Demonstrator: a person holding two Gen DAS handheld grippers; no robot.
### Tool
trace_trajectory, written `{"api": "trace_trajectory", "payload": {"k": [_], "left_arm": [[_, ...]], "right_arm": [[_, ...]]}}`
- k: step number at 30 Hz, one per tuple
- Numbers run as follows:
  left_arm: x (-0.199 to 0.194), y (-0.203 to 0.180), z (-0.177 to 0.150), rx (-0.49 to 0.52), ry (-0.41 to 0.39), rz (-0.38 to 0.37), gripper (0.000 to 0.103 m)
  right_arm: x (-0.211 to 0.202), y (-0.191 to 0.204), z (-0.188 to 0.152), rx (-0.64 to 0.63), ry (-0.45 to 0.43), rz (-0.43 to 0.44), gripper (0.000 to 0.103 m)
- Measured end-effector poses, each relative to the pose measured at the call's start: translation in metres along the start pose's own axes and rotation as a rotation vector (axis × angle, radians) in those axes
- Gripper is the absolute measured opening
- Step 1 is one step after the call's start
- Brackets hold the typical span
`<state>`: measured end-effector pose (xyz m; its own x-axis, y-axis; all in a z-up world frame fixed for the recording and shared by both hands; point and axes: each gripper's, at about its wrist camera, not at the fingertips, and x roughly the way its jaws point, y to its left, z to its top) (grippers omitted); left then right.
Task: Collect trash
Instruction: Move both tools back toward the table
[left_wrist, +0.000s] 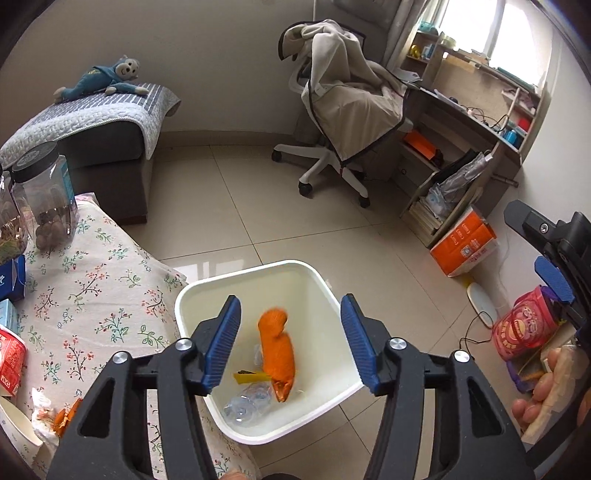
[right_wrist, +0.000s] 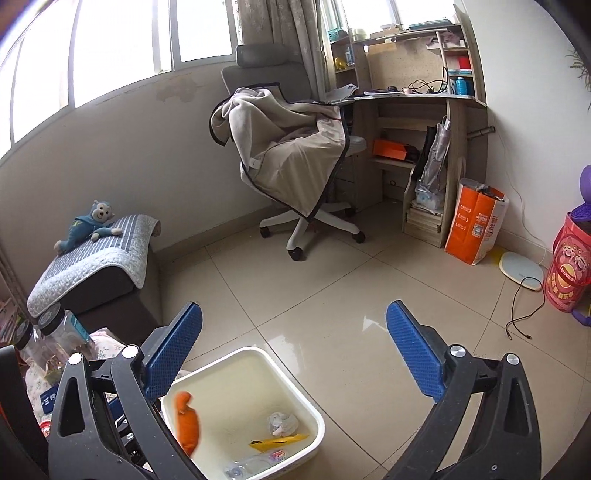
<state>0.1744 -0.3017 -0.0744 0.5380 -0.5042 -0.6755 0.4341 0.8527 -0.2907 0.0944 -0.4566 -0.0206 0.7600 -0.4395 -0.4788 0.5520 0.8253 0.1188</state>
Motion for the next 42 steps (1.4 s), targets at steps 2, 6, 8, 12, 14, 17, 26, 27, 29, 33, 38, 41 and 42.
{"api": "trace_trajectory", "payload": {"k": [2, 6, 8, 12, 14, 17, 26, 27, 29, 33, 38, 41, 42], "left_arm": [[-0.003, -0.001, 0.001, 0.008, -0.002, 0.010, 0.062], [-0.015, 0.004, 0.001, 0.027, -0.030, 0.084, 0.066], [-0.024, 0.012, 0.004, 0.021, -0.054, 0.128, 0.070], [-0.051, 0.030, 0.009, -0.003, -0.129, 0.213, 0.077], [-0.067, 0.040, 0.012, -0.013, -0.176, 0.258, 0.081], [-0.090, 0.057, 0.013, -0.027, -0.236, 0.310, 0.087], [-0.123, 0.123, 0.008, -0.093, -0.250, 0.428, 0.092], [-0.125, 0.133, 0.007, -0.103, -0.240, 0.442, 0.092], [-0.126, 0.152, 0.004, -0.123, -0.211, 0.467, 0.092], [-0.125, 0.197, -0.004, -0.173, -0.136, 0.520, 0.093], [-0.125, 0.253, -0.020, -0.248, -0.019, 0.547, 0.093], [-0.130, 0.295, -0.035, -0.349, 0.044, 0.522, 0.093], [-0.132, 0.308, -0.041, -0.381, 0.058, 0.504, 0.093]], "right_arm": [[-0.002, 0.000, 0.000, -0.007, -0.007, -0.012, 0.096], [-0.006, 0.005, 0.000, -0.020, -0.003, -0.016, 0.096], [-0.008, 0.016, 0.000, -0.040, -0.004, -0.012, 0.096], [-0.017, 0.045, -0.004, -0.121, -0.029, -0.013, 0.096], [-0.025, 0.061, -0.009, -0.168, -0.054, -0.026, 0.096], [-0.037, 0.084, -0.018, -0.209, -0.089, -0.035, 0.096], [-0.048, 0.149, -0.042, -0.333, -0.074, 0.035, 0.096], [-0.048, 0.156, -0.045, -0.346, -0.070, 0.047, 0.096], [-0.049, 0.169, -0.049, -0.373, -0.059, 0.073, 0.096], [-0.049, 0.197, -0.059, -0.421, -0.034, 0.117, 0.096], [-0.049, 0.226, -0.072, -0.475, 0.003, 0.179, 0.096], [-0.048, 0.241, -0.081, -0.502, 0.035, 0.215, 0.096], [-0.046, 0.246, -0.083, -0.509, 0.049, 0.227, 0.096]]}}
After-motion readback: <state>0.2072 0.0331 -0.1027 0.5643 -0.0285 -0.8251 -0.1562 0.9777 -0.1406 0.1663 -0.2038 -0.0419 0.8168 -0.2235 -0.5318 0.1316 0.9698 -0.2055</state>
